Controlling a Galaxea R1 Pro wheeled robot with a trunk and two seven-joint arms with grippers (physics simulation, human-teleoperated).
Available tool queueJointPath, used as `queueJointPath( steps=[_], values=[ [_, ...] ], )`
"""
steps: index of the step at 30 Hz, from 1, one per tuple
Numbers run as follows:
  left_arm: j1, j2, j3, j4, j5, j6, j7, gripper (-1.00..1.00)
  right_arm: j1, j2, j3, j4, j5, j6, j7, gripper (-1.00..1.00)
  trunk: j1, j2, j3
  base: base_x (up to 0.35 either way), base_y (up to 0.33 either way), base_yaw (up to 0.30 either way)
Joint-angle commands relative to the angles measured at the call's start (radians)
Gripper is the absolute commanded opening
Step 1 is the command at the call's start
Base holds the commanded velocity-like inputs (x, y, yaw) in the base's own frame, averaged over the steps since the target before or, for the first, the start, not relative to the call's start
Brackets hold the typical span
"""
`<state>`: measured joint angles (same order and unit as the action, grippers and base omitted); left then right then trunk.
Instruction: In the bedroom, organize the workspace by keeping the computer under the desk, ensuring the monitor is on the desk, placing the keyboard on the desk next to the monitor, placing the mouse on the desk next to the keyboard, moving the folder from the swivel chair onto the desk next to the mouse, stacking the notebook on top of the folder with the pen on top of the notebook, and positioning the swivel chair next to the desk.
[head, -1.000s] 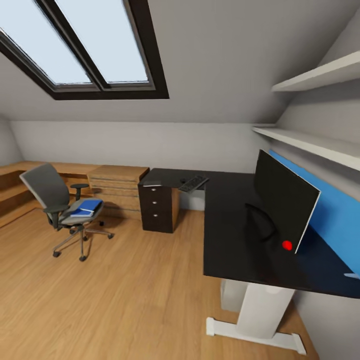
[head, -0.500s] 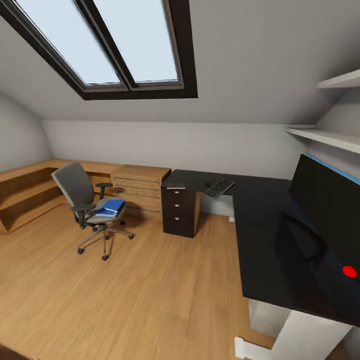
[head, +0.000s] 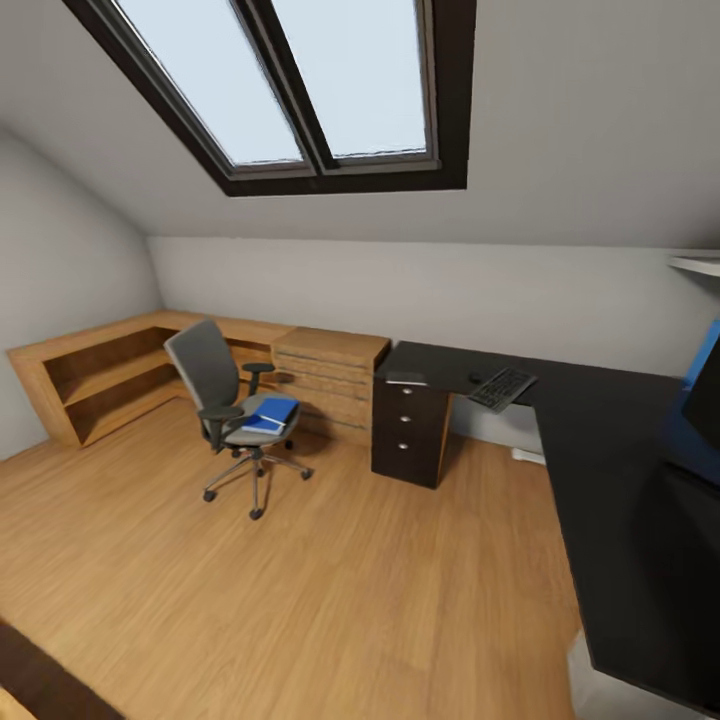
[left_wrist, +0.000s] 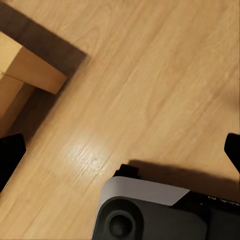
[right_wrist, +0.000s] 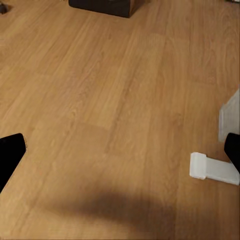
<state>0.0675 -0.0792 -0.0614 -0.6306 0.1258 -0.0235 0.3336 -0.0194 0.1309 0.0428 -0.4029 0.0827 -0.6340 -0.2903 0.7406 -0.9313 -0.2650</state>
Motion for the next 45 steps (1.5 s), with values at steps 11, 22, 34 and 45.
queueJointPath(
  steps=[11,22,34,45],
  values=[
    [0.000,-0.002,-0.006,0.034,0.009,-0.017,0.006,1.00,-0.001,-0.003,0.002,0.004,0.010,-0.001,-0.010,1.00,0.001,-0.001,-0.001,0.319,0.061,-0.025],
    [-0.001,-0.021,-0.006,0.054,0.013,-0.036,0.007,1.00,-0.001,-0.003,0.004,0.038,0.020,0.001,-0.010,1.00,0.001,-0.001,0.001,0.325,0.061,-0.066],
    [0.000,-0.022,-0.006,0.073,0.012,-0.078,0.007,1.00,-0.001,-0.005,0.003,0.037,0.017,-0.001,-0.010,1.00,0.001,-0.001,0.001,0.325,0.005,0.000],
    [-0.001,-0.025,-0.006,0.078,0.011,-0.084,0.007,1.00,-0.001,-0.005,0.002,0.035,0.018,-0.003,-0.010,1.00,0.001,-0.001,0.005,0.325,0.004,-0.104]
  ],
)
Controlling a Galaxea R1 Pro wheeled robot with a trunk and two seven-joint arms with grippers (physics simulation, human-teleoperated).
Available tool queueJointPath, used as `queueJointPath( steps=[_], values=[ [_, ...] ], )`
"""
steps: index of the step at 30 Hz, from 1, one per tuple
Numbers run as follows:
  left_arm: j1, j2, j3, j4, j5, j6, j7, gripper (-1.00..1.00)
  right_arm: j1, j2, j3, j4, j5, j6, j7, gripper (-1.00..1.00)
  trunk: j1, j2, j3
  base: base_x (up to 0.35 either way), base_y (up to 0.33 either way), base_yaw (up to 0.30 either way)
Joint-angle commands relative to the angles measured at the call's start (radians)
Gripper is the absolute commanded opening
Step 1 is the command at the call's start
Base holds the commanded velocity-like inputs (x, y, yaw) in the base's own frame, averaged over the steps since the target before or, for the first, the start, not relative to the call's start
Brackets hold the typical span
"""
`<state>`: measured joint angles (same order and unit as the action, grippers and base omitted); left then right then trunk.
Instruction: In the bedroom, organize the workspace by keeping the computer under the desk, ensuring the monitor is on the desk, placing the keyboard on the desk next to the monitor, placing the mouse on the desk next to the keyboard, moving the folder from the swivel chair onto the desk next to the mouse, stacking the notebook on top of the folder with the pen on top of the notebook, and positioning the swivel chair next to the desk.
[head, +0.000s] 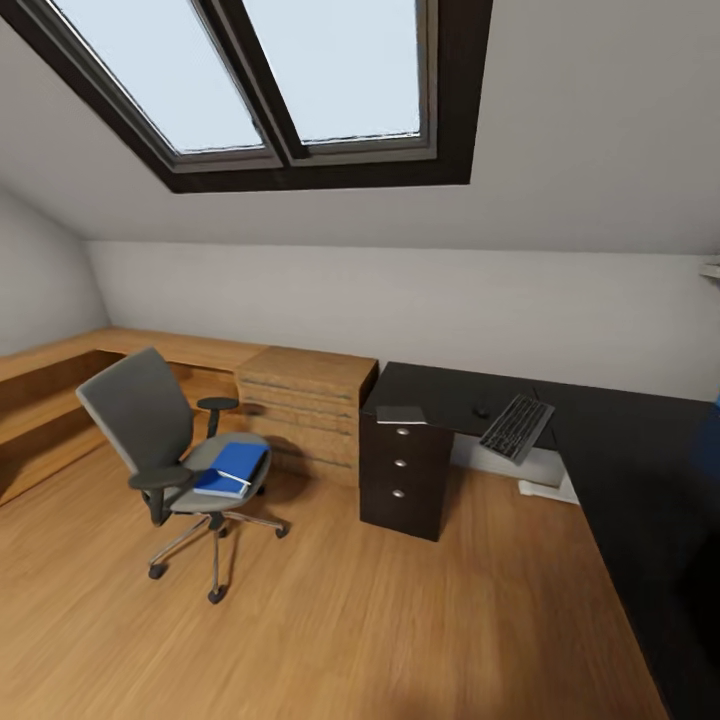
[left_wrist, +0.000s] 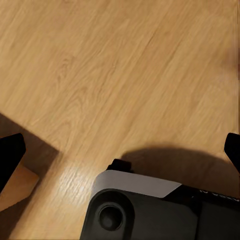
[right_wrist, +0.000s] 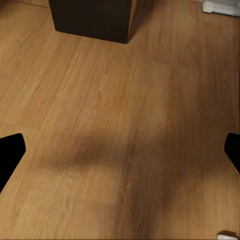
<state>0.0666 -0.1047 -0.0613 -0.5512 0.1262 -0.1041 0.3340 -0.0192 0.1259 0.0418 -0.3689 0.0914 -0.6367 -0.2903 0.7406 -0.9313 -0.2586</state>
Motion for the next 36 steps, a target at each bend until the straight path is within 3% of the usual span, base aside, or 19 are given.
queueJointPath(
  steps=[1,22,30,36],
  values=[
    [0.000,0.002,-0.007,-0.001,0.010,-0.003,0.007,1.00,-0.001,0.000,0.003,0.001,0.010,0.000,-0.010,1.00,0.001,-0.001,-0.001,0.325,0.048,-0.184],
    [0.000,0.000,-0.006,0.002,0.009,-0.003,0.007,1.00,-0.001,0.001,0.003,0.002,0.010,0.000,-0.010,1.00,0.001,-0.001,-0.005,0.325,0.020,-0.050],
    [0.000,0.000,-0.007,0.002,0.009,-0.004,0.007,1.00,-0.001,0.001,0.004,0.003,0.011,0.000,-0.010,1.00,0.001,-0.001,-0.005,0.323,0.011,-0.249],
    [0.000,0.001,-0.006,0.002,0.010,-0.009,0.007,1.00,-0.001,0.001,0.004,0.004,0.011,0.001,-0.010,1.00,0.001,-0.001,-0.005,0.246,0.218,-0.293]
  ],
)
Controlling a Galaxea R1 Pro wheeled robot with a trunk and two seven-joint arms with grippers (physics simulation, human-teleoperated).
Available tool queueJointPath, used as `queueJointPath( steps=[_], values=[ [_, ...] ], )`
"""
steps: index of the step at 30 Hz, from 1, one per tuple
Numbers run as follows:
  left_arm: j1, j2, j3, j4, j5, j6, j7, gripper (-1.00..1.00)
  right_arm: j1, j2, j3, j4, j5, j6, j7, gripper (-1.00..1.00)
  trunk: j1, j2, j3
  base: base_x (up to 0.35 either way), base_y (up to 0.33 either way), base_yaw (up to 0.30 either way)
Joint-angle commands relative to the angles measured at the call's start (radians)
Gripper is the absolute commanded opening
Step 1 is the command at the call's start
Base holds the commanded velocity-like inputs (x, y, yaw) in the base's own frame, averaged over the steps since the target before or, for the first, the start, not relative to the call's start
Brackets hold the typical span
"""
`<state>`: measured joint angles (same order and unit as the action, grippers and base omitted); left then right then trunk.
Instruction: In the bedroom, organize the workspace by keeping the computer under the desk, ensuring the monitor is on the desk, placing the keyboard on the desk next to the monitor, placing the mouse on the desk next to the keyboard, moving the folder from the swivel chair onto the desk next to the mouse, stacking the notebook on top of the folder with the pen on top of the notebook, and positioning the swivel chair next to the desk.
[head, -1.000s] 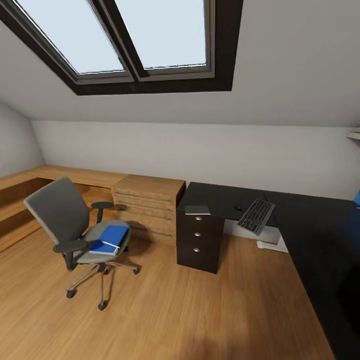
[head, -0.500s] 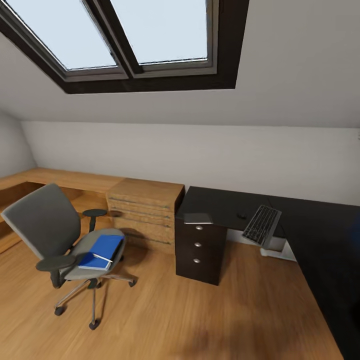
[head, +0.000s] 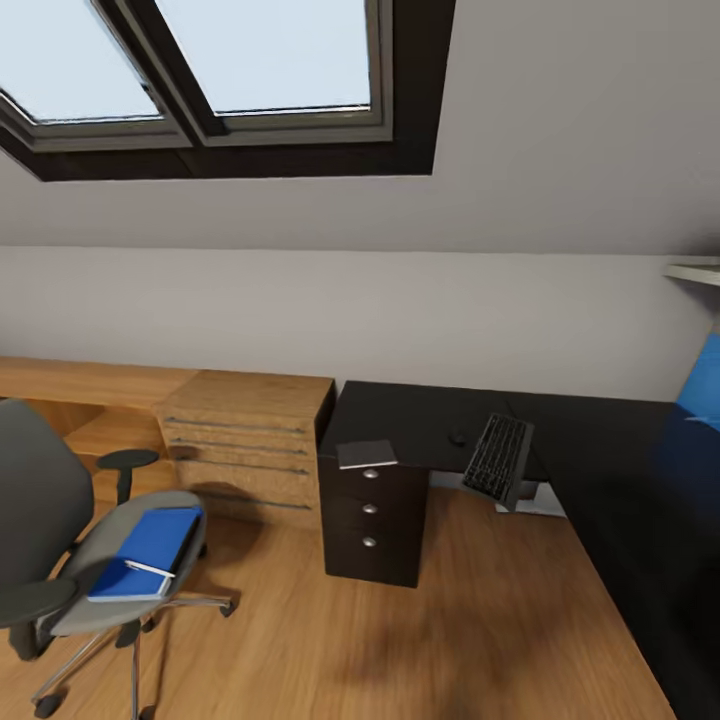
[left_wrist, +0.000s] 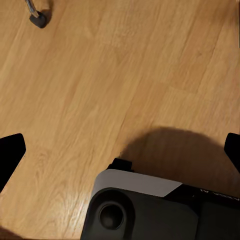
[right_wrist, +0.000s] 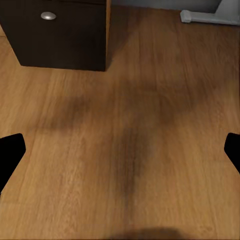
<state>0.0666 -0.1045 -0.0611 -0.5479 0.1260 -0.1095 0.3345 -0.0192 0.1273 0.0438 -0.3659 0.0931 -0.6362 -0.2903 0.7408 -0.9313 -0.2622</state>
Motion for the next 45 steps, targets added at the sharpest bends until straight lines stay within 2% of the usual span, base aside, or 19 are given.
queueJointPath(
  steps=[1,9,16,29,33,45],
  values=[
    [0.000,0.001,-0.006,-0.001,0.010,-0.004,0.006,1.00,-0.001,0.000,0.002,0.001,0.010,0.001,-0.010,1.00,0.001,-0.001,-0.001,0.215,0.246,-0.297],
    [0.000,0.001,-0.006,-0.001,0.010,-0.013,0.006,1.00,-0.001,0.000,0.002,0.001,0.008,0.000,-0.010,1.00,0.001,-0.001,-0.002,0.076,0.075,-0.134],
    [0.000,0.002,-0.006,-0.001,0.011,-0.094,0.007,1.00,-0.001,0.000,0.002,-0.001,0.008,0.000,-0.010,1.00,0.001,-0.001,-0.002,0.215,0.067,-0.012],
    [0.000,0.000,-0.006,-0.001,0.011,-0.099,0.006,1.00,-0.001,0.000,0.003,0.002,0.007,0.001,-0.006,1.00,0.001,-0.001,-0.002,0.291,0.200,-0.224],
    [0.000,0.000,-0.006,-0.001,0.011,-0.099,0.006,1.00,-0.001,0.000,0.004,0.001,0.007,0.001,0.033,1.00,0.001,-0.001,-0.004,0.263,0.240,-0.230],
    [0.001,-0.001,-0.006,-0.018,0.013,-0.103,0.009,1.00,-0.001,-0.001,0.001,-0.001,0.008,0.000,0.051,1.00,0.001,-0.001,-0.005,0.193,0.121,-0.029]
  ],
)
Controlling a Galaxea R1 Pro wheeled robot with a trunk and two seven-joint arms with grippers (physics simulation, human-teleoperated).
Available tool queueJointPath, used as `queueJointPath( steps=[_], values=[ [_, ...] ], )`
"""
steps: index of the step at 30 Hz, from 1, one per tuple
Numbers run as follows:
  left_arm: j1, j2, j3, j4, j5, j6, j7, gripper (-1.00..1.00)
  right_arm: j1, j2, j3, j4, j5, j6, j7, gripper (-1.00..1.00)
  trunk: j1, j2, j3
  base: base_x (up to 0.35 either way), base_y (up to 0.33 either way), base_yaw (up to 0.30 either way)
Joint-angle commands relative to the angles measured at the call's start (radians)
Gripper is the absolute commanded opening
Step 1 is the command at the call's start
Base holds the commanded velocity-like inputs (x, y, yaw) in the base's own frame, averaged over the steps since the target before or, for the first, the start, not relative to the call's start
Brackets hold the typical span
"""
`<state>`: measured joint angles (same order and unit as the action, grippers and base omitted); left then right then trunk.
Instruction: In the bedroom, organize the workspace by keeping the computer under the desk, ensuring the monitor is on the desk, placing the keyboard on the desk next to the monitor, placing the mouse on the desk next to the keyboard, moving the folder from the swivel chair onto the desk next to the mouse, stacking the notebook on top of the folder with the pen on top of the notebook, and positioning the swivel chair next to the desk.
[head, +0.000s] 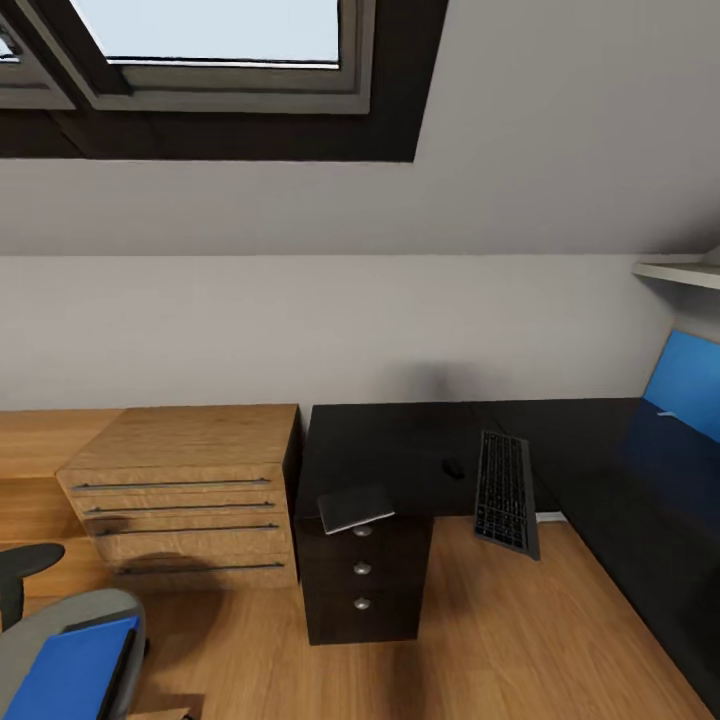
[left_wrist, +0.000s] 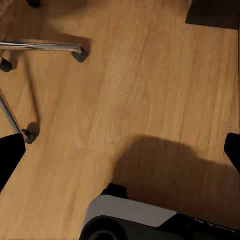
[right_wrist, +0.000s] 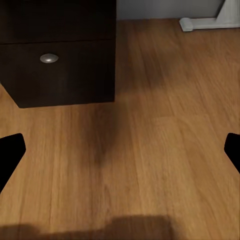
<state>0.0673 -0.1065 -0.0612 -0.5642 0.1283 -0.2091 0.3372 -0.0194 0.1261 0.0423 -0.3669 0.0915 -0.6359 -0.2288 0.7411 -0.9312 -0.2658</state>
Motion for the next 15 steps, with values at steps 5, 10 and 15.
queueJointPath(
  steps=[5,10,15],
  values=[
    [0.000,0.001,0.000,-0.085,0.016,-0.001,0.007,1.00,-0.001,0.001,0.004,0.001,0.008,-0.003,0.007,1.00,0.008,-0.015,-0.007,0.005,0.002,0.000],
    [0.000,0.001,-0.001,-0.092,0.016,0.001,0.007,1.00,-0.001,0.000,0.004,0.000,0.007,-0.025,0.013,1.00,0.027,-0.050,-0.023,0.000,0.000,0.000],
    [0.000,-0.004,-0.005,-0.101,0.016,0.007,0.011,1.00,-0.001,-0.001,0.000,-0.013,0.003,-0.033,0.015,1.00,0.046,-0.085,-0.039,0.000,0.000,0.000]
  ],
)
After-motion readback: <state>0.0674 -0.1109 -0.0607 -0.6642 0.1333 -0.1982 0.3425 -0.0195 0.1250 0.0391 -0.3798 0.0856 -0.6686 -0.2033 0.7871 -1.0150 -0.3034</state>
